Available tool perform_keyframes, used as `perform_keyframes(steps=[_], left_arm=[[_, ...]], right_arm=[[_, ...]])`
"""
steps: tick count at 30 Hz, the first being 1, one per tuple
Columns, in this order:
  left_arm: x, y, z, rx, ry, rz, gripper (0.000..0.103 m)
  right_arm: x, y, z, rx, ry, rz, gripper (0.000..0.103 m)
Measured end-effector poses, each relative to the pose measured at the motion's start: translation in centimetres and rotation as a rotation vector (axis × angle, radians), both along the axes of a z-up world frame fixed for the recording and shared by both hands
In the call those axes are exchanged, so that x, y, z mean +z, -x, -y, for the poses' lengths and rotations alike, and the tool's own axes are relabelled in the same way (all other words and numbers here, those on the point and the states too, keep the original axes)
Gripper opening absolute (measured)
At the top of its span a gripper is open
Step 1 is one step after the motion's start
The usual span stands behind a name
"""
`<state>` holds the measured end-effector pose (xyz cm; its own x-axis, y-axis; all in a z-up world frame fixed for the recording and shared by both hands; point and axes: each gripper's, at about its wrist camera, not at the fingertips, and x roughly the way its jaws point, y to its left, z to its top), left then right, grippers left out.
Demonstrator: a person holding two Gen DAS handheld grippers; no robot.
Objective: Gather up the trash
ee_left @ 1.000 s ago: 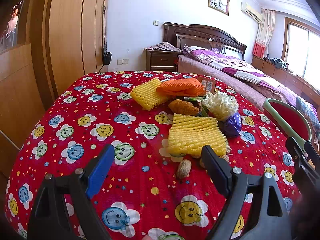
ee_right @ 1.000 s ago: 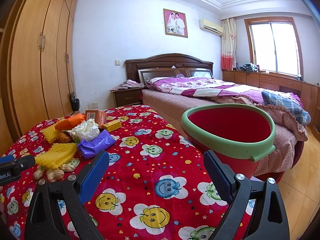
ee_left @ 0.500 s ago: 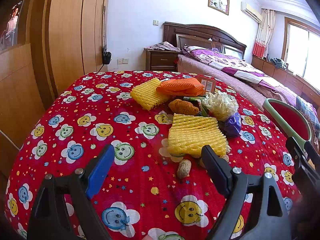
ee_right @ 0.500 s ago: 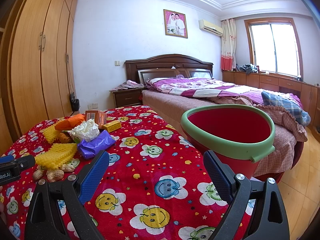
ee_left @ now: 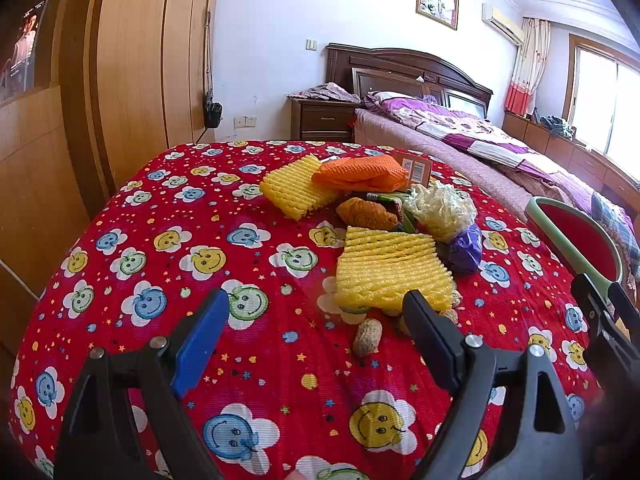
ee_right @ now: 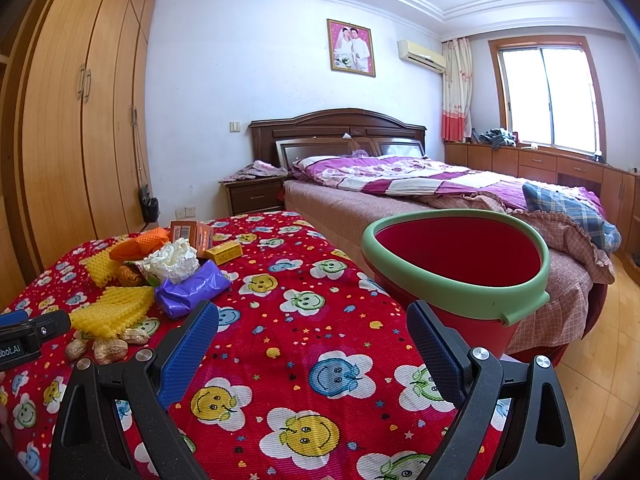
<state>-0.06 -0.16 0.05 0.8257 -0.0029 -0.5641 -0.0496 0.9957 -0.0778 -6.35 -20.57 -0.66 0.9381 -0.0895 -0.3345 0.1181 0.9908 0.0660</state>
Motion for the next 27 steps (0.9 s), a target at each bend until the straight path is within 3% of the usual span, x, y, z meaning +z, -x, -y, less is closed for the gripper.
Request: perform_keyframes(steps=[15,23,27], left_arm=[[-0.7,-0.2,-0.2,-0.002,0.008,-0.009,0.089],[-0.1,-0.8,0.8,-0.095,0.036,-0.061,0.085],[0.9,-1.7,1.9,-0.153,0.011,-0.065,0.085]], right_arm=[[0.1,-0.2,0.1,-0.001,0.002,-0.011,0.095],[0.0,-0.8,0.0,0.019,-0.007,-0.044,0.095],[0.0,-1.1,0.0,0.032,-0.014,-0.072,0.095]])
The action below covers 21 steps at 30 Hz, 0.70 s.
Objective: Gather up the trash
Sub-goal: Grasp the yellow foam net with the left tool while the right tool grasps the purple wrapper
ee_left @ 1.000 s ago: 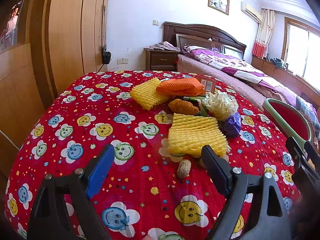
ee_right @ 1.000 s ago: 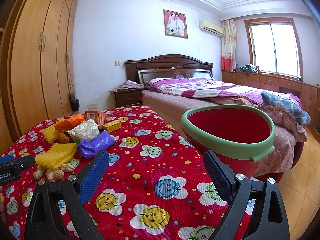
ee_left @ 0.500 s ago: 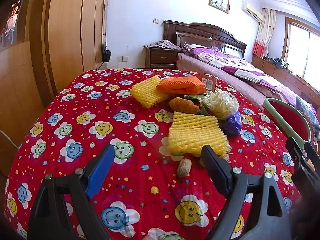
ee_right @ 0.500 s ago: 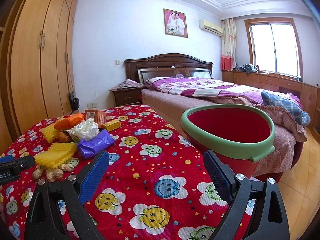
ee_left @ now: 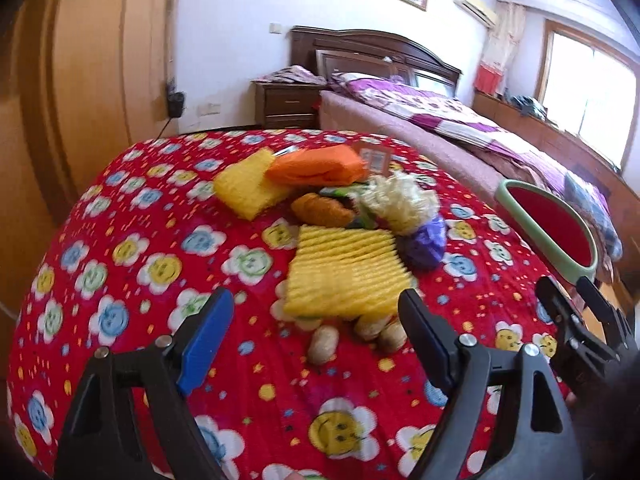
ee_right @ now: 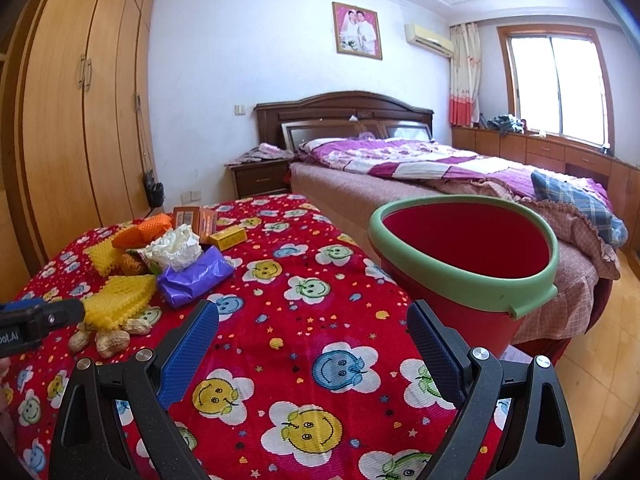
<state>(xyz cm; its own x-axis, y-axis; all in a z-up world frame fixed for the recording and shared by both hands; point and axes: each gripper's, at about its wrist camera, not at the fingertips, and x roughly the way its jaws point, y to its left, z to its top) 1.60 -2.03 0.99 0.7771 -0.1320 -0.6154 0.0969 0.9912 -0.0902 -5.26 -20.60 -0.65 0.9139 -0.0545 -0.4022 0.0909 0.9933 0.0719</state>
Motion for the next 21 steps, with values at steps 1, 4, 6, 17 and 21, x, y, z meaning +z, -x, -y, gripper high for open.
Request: perform_keyframes(steps=[1,4,6,17,21], left_arm=[[0.2,-0.2,0.2,-0.01,-0.006,-0.001,0.085],[0.6,-1.3,1.0,-0.047,-0.014,-0.025,0.085],[0.6,-2.2,1.4,-0.059,-0.016,-0.049,0.085],[-1.8,-6.6,0.6,-0.012,-0.002,-0.21,0.081],[-2.0,-6.5,0.3,0.0,0.03,-0.23,0.081]], right_arm=[[0.1,-0.1,0.1,0.003,-0.005,-0.008,0.095],[0.3,0.1,0.4,0.001,-0.016,-0.012,0.095],[0.6,0.3,0.7,-0.001,-0.026,-0.013,0.095],[0.6,0.5,1.9,-0.02,-0.058,-0.059,0.095],[0.4,0.3,2.0,-0.017,-0.073,-0.073,0.095]])
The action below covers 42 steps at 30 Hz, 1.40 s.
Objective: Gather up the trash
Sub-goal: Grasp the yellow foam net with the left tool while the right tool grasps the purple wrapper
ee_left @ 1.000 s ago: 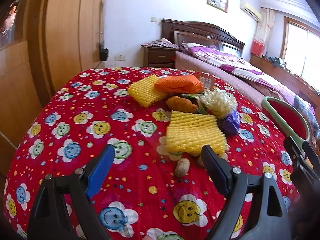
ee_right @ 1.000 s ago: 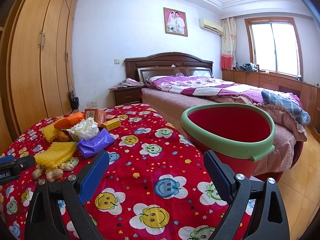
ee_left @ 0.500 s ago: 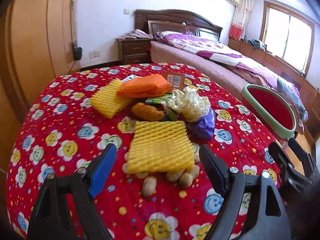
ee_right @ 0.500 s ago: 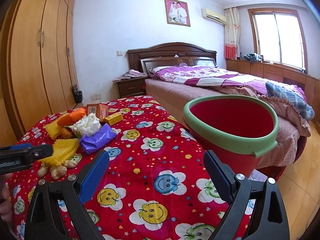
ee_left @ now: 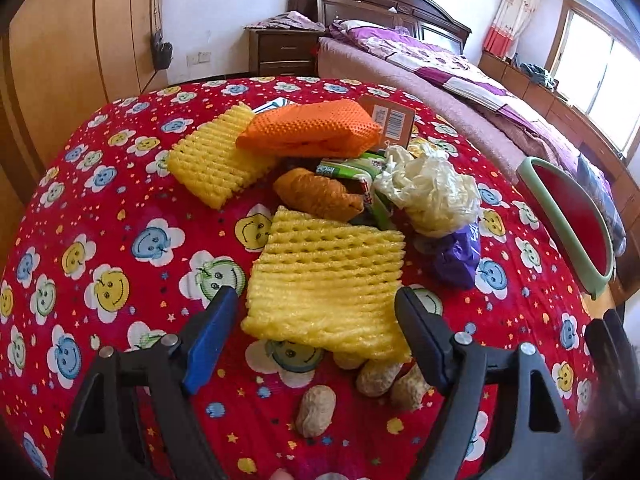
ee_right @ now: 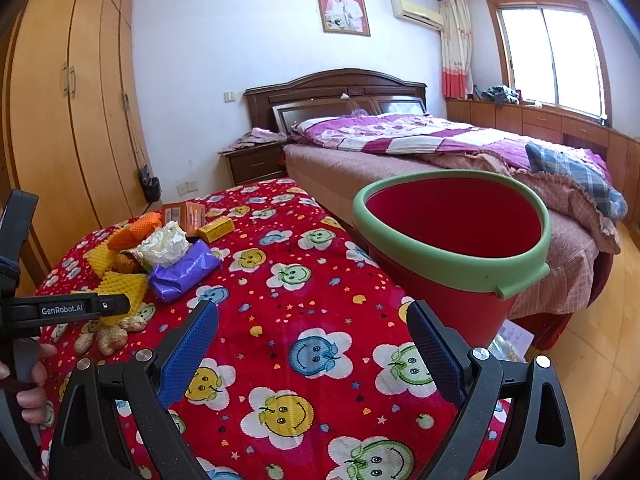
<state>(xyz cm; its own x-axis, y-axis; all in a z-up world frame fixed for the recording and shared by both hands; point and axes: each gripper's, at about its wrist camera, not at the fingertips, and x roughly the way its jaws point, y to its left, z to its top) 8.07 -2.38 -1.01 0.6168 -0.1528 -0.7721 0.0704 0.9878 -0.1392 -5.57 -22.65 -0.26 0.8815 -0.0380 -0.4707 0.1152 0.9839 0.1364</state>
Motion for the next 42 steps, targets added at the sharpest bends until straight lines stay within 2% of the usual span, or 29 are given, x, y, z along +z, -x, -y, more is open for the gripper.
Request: perform_keyframes(steps=[3,5,6,8,9,11,13,17,22,30,37,42], left_arm=[[-0.1,0.1,0.0,0.003,0.017,-0.003,0.077],[0.0,0.3,0.1,-0.018,0.041,-0.002,0.061],[0.1,0.5,0.2,-0.026,0.052,-0.003,0.057],[0.3,0.8,0.4,-0.047,0.084,-0.001,0.039],[0.4,0.9,0.4,-0.057,0.104,-0.002,0.035],[0.6,1.1,0.5,-0.066,0.127,-0.001,0.02],[0.9,1.6,0.5,-0.067,0.141,0.012,0.014],[1.9,2.8,-0.3,-0.057,0.165,0.048,0.011],[4.1,3.7,-1.6,-0.045,0.149,0.121,0.011],[6.4,0.8,-3.6,-0.027,0.099,0.195,0.011],[5.8,-2.1,-4.2,-0.059,0.091,0.206,0.011],[4.5,-3.5,-4.7,-0.077,0.133,0.195,0.011]], right_arm=[[-0.1,0.0,0.0,0.004,-0.004,-0.004,0.095],[0.0,0.0,0.0,0.007,-0.006,-0.004,0.095],[0.0,0.0,0.0,0.008,-0.007,-0.003,0.095],[0.2,0.1,0.0,0.012,-0.009,-0.003,0.095],[0.2,0.1,-0.1,0.014,-0.01,-0.003,0.095],[0.4,0.2,-0.1,0.018,-0.013,-0.004,0.095],[0.6,0.3,-0.2,0.024,-0.016,-0.003,0.095],[1.2,0.4,-0.5,0.041,-0.016,-0.002,0.095],[2.2,-0.1,-1.6,0.083,-0.025,-0.024,0.095],[3.1,-2.6,-4.2,0.151,-0.041,-0.107,0.095],[2.1,-6.8,-7.3,0.201,-0.041,-0.222,0.095],[1.2,-9.1,-9.1,0.203,-0.005,-0.264,0.093]])
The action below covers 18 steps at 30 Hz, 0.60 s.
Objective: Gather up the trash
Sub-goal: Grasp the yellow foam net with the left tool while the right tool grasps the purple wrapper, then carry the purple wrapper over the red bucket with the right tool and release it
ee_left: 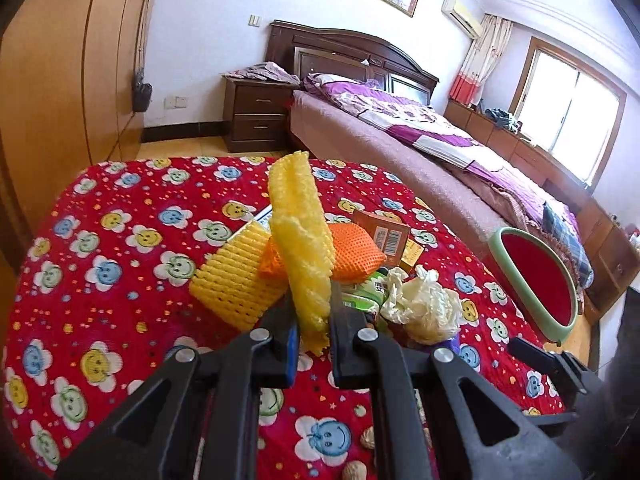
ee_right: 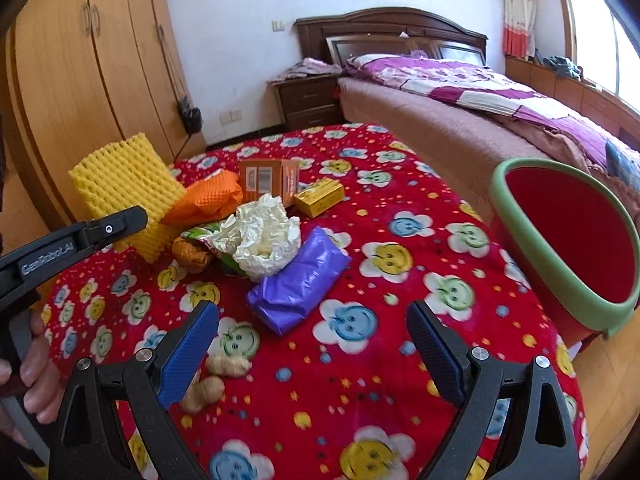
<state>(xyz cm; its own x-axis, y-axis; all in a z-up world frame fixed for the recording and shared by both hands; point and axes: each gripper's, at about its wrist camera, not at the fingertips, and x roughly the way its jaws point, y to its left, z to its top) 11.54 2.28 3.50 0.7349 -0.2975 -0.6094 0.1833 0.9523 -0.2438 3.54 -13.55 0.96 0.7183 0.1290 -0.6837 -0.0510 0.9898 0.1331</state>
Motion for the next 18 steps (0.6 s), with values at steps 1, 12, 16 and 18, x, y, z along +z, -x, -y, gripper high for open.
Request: perform_keyframes(steps=[1,12,16,18], left_arm=[[-0.2,-0.1,0.0,-0.004,0.007,0.001,0.011],[-0.7,-0.5,0.2,-0.06,0.059,0.009,0.011],[-0.4,0.0,0.7,-0.062,0.04,0.014,0.011],[0.0,0.4,0.9,-0.062,0.038,0.015,0.011]], right_arm=[[-0.3,-0.4,-0.3,0.002,0.001,-0.013,0.088],[-1.9,-2.4,-0.5,0.043,-0.056,-0.107,0.042],[-1.7,-1.9,0.0,0.049,-0.077,-0.105,0.039],[-1.6,-1.5,0.4,0.053,-0.073,-0.096,0.038]])
